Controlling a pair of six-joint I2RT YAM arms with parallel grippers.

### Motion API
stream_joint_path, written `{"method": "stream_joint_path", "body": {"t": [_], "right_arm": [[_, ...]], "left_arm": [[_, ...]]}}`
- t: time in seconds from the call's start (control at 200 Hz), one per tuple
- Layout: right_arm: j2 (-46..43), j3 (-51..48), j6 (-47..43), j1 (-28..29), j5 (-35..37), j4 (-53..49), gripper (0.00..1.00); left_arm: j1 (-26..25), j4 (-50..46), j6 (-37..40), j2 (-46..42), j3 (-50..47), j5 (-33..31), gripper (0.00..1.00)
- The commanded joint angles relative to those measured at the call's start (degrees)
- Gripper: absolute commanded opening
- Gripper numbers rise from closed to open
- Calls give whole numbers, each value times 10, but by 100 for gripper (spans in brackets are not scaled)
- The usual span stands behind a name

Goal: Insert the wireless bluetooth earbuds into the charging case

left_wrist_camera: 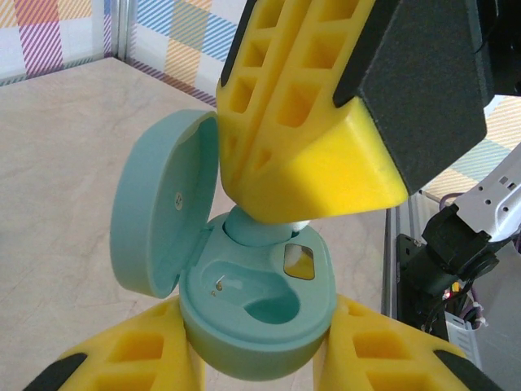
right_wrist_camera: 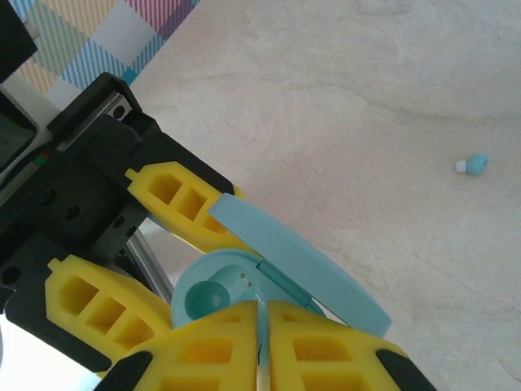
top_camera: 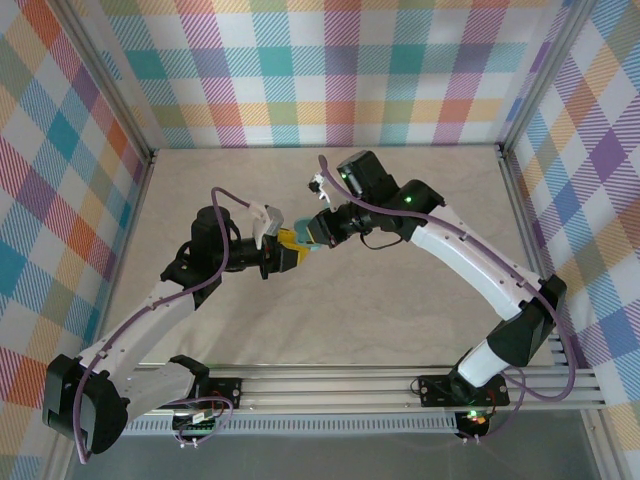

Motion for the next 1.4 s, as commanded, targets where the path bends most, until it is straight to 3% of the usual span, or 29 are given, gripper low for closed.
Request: {"method": "stream_joint_path", "body": {"t": [0.0,0.305,0.605,0.7,0.77,0.87,1.085,1.4], "right_arm": [[1,-9,11,-4,-20,8,14],[-18,-23,17,-4,-4,3,28],[-28,-34,20,-2,11,1,32],[-33,-37,21,-2,19,7,46],[-39,-38,20,-3,25,13,48],[-42,-31,19,-2,26,19,48],[-36,-27,19,-2,17,8,35],[-35,-44,29,-1,4,-2,30]], "left_arm": [[-4,24,12,-2,23,16,0],[-5,25,13,2,24,16,0],[-4,26,13,1,26,16,0],[-4,26,12,1,27,16,0],[-4,25,12,1,27,15,0],[-4,26,12,2,26,14,0],[-4,26,12,1,25,11,0],[-4,25,13,1,24,8,0]]}}
